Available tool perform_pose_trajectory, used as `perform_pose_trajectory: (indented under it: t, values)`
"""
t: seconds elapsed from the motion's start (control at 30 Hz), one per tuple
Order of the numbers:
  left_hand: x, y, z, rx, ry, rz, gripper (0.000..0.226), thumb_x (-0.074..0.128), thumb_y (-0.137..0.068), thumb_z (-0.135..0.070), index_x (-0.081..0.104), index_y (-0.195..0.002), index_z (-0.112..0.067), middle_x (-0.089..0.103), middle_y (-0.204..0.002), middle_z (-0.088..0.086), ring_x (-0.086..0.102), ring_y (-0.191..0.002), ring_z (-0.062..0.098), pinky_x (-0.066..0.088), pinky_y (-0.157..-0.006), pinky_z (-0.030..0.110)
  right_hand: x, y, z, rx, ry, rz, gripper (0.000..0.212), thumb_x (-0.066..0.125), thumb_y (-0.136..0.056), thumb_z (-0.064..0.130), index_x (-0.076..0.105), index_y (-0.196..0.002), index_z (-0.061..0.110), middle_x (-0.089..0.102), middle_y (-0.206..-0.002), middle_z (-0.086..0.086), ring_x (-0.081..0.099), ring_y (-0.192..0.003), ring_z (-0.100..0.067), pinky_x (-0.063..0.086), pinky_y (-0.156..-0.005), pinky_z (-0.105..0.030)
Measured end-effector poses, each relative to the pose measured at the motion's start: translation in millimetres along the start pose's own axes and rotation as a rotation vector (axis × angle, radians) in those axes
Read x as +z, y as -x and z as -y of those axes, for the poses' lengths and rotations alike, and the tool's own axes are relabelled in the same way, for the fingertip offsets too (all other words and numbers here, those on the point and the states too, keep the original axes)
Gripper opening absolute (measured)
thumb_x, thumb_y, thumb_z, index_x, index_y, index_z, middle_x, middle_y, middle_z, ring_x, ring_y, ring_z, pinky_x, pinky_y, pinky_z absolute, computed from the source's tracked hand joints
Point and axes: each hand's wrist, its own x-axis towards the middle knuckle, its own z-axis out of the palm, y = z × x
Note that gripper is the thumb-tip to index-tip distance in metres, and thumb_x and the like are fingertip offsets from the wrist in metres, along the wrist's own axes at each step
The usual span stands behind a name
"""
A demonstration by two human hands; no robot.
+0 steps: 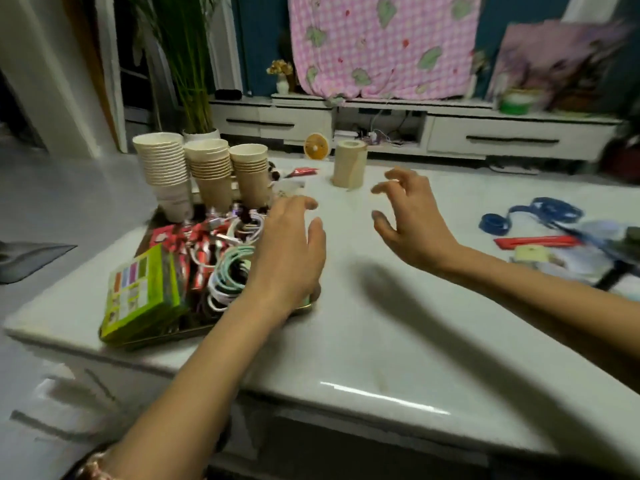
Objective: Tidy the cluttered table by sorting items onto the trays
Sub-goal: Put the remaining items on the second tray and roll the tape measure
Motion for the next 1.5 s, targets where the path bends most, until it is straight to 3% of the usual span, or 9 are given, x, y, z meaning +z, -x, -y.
perform_pose_trajectory:
  t: [0.27,0.43,0.63,0.77,0.87,1.1,1.2,1.33,1.5]
  values:
    - [90,4,-58,-0.066,0.201,0.316,0.027,0.044,-0.094,-0.017,0.055,-0.119,-0.016,0.05,-0.129,0.003,0.048,-0.1,0.01,0.033,-0.085,0.018,-105,66,-151,0.413,0.217,0.35,0.017,0.051,-0.088,0.008,0.065,-0.098,0.008,0.066,-0.1,-0.01,0.056,-0.083,-0.023,0.043,-0.072,-0.033]
    - [120,12,-81,-0.069,0.293,0.394,0.026,0.043,-0.094,-0.016,0.056,-0.117,-0.018,0.051,-0.127,0.0,0.047,-0.096,0.007,0.033,-0.078,0.015,-109,90,-157,0.306,0.205,0.423,0.008,0.056,-0.088,0.014,0.064,-0.091,0.016,0.063,-0.086,0.001,0.055,-0.078,-0.018,0.042,-0.065,-0.017]
    - [131,18,-86,-0.094,0.31,0.461,0.025,0.042,-0.094,-0.016,0.056,-0.115,-0.018,0.052,-0.125,-0.001,0.048,-0.095,0.008,0.034,-0.076,0.016,-79,103,-152,0.305,0.539,0.751,0.047,0.044,-0.084,0.003,0.042,-0.129,0.019,0.038,-0.125,-0.013,0.05,-0.107,-0.032,0.037,-0.07,-0.032]
    - [125,14,-81,-0.101,0.315,0.439,0.025,0.042,-0.094,-0.015,0.057,-0.114,-0.017,0.053,-0.123,-0.001,0.051,-0.09,0.007,0.034,-0.06,0.004,-76,101,-144,0.005,0.745,0.713,0.029,0.045,-0.086,0.002,0.047,-0.114,0.009,0.035,-0.126,-0.014,0.052,-0.102,-0.031,0.045,-0.083,-0.04]
    - [122,12,-81,-0.107,0.327,0.438,0.025,0.043,-0.093,-0.013,0.058,-0.113,-0.015,0.056,-0.119,0.001,0.053,-0.077,0.001,0.037,-0.056,-0.002,-75,97,-138,-0.161,0.806,0.71,0.028,0.044,-0.089,0.001,0.046,-0.115,0.01,0.043,-0.118,-0.01,0.051,-0.102,-0.026,0.039,-0.071,-0.033]
    - [89,2,-69,-0.157,0.287,0.36,0.026,0.041,-0.094,-0.014,0.058,-0.114,-0.014,0.057,-0.118,0.0,0.049,-0.09,0.008,0.032,-0.074,0.012,-60,55,-62,-0.342,0.309,0.361,0.011,0.045,-0.097,0.022,0.047,-0.103,0.014,0.057,-0.094,-0.007,0.054,-0.072,-0.021,0.04,-0.056,-0.03]
    - [65,-3,-60,-0.221,0.36,0.195,0.025,0.041,-0.095,-0.014,0.056,-0.115,-0.013,0.058,-0.107,0.0,0.051,-0.094,0.012,0.032,-0.072,0.01,-46,30,-23,-0.284,0.034,0.22,0.029,0.052,-0.092,0.021,0.041,-0.117,0.012,0.063,-0.099,-0.009,0.06,-0.074,-0.023,0.053,-0.061,-0.035]
    - [22,-11,-27,-0.409,0.474,-0.012,0.027,0.046,-0.092,-0.01,0.054,-0.118,-0.013,0.061,-0.114,0.011,0.058,-0.104,0.024,0.049,-0.087,0.037,-13,-19,25,-0.04,-0.38,0.084,0.041,0.054,-0.092,0.011,0.03,-0.124,0.009,0.057,-0.093,-0.002,0.058,-0.073,-0.012,0.051,-0.061,-0.018]
    - [-24,-11,13,-0.487,0.455,-0.098,0.027,0.044,-0.091,-0.007,0.059,-0.081,-0.027,0.065,-0.089,-0.001,0.063,-0.089,0.023,0.051,-0.078,0.037,27,-70,57,0.184,-0.543,0.506,0.043,0.052,-0.092,0.01,0.024,-0.125,0.007,0.051,-0.087,-0.005,0.049,-0.063,-0.007,0.039,-0.042,-0.01]
